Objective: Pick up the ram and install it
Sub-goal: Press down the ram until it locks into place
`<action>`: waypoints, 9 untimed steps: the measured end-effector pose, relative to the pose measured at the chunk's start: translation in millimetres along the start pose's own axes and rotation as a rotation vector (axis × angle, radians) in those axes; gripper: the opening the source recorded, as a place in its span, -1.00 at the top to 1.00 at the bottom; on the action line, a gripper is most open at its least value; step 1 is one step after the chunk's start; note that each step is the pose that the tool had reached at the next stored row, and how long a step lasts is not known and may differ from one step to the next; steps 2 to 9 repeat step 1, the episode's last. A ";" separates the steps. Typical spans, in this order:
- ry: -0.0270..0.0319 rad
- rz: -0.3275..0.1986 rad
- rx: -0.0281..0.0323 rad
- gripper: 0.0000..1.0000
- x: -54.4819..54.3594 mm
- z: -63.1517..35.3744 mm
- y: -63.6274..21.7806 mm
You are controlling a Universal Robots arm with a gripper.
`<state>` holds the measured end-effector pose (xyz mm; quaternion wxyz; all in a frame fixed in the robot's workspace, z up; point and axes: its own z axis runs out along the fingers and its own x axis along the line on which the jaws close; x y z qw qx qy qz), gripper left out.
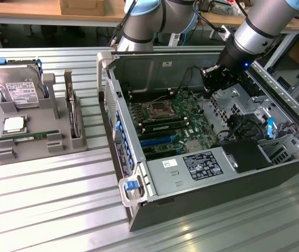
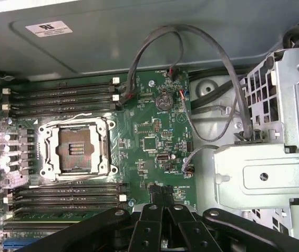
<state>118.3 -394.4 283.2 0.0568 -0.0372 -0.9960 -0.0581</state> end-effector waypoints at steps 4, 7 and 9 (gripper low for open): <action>0.0000 0.000 0.0000 0.79 0.0 0.0 0.0; 0.0000 0.000 0.0000 0.79 0.0 0.0 0.0; 0.0000 0.000 0.0000 0.79 0.0 0.0 0.0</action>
